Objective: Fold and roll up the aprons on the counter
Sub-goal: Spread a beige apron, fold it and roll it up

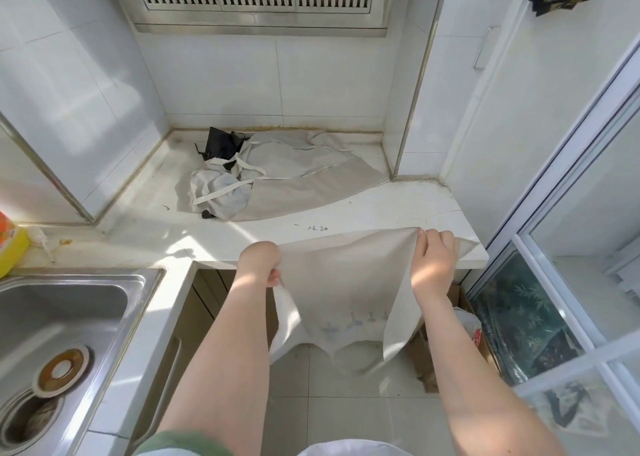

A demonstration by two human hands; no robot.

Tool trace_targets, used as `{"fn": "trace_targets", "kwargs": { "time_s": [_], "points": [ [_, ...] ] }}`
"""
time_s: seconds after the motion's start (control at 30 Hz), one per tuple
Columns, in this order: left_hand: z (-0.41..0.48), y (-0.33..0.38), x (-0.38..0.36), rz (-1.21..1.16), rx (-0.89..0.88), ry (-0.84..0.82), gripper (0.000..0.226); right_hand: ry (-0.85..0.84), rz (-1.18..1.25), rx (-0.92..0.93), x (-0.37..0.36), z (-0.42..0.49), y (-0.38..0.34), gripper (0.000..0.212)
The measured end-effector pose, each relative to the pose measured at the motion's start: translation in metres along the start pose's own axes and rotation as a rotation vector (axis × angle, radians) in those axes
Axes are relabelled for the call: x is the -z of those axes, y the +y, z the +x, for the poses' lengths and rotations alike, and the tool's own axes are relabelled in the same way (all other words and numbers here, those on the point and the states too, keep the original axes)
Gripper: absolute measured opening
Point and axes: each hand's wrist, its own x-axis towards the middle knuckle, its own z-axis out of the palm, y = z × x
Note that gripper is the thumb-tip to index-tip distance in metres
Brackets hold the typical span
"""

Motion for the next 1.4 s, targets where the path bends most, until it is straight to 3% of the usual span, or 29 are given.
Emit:
{"fn": "trace_targets", "kwargs": {
  "time_s": [0.1, 0.3, 0.4, 0.5, 0.57, 0.6, 0.63, 0.67, 0.7, 0.77, 0.8, 0.83, 0.9, 0.97, 1.03, 1.1, 1.17, 1.3, 1.4],
  "points": [
    [-0.01, 0.002, -0.005, -0.201, 0.029, -0.145, 0.027, -0.036, -0.015, 0.06, -0.001, -0.005, -0.001, 0.031],
    [-0.012, 0.007, -0.008, -0.593, 0.096, -0.338, 0.027, -0.054, -0.007, -0.003, 0.0, 0.002, 0.001, 0.031],
    [-0.015, 0.002, 0.001, -0.716, 0.128, -0.393, 0.015, -0.013, -0.022, -0.029, -0.001, 0.005, 0.004, 0.031],
    [-0.006, -0.004, -0.002, -0.927, 0.184, -0.353, 0.03, -0.023, -0.02, -0.049, -0.005, 0.0, 0.004, 0.032],
    [0.007, -0.005, -0.008, -0.885, 0.129, -0.225, 0.023, -0.024, -0.035, -0.058, -0.007, -0.001, 0.005, 0.032],
    [0.009, 0.0, -0.012, -0.866, 0.191, -0.154, 0.016, -0.033, -0.056, -0.062, -0.008, -0.002, 0.007, 0.033],
    [0.012, -0.004, -0.017, -0.695, 0.163, -0.072, 0.017, -0.051, -0.074, -0.06, -0.009, -0.001, 0.007, 0.032],
    [0.012, -0.008, -0.025, -0.366, -0.023, 0.122, 0.02, -0.065, -0.071, -0.054, -0.008, -0.001, 0.005, 0.03],
    [0.011, -0.01, -0.027, -0.363, -0.154, 0.262, 0.022, -0.065, -0.047, -0.04, -0.007, -0.001, 0.003, 0.028],
    [0.0, -0.006, -0.024, -1.117, -0.248, 0.346, 0.011, 0.027, 0.053, 0.01, -0.003, -0.004, -0.009, 0.023],
    [-0.006, -0.007, -0.025, -1.28, -0.268, 0.417, 0.013, 0.072, 0.093, 0.043, -0.002, -0.005, -0.015, 0.021],
    [-0.009, -0.008, -0.021, -1.263, -0.283, 0.505, 0.019, 0.067, 0.096, 0.066, -0.003, -0.003, -0.02, 0.02],
    [-0.005, -0.009, -0.013, -0.611, -0.414, 0.517, 0.017, -0.216, -0.051, 0.093, -0.007, 0.009, -0.02, 0.019],
    [0.007, -0.023, -0.004, -0.141, -0.387, 0.428, 0.025, -0.42, -0.235, -0.016, -0.011, 0.019, -0.001, 0.025],
    [0.009, -0.031, 0.008, 0.028, -0.337, 0.49, 0.03, -0.421, -0.285, -0.028, -0.012, 0.024, 0.004, 0.03],
    [0.012, -0.026, 0.011, 0.054, -0.365, 0.519, 0.028, -0.37, -0.297, 0.058, -0.017, 0.027, -0.002, 0.03],
    [0.018, -0.019, 0.014, -0.065, -0.385, 0.487, 0.024, -0.341, -0.298, 0.105, -0.028, 0.031, -0.008, 0.031],
    [0.049, -0.012, 0.03, -0.234, -0.421, 0.513, 0.012, -0.338, -0.248, 0.049, -0.051, 0.039, -0.01, 0.044],
    [0.059, -0.008, 0.043, -0.217, -0.495, 0.566, 0.014, -0.3, -0.144, -0.019, -0.06, 0.043, -0.024, 0.026]
  ]
}}
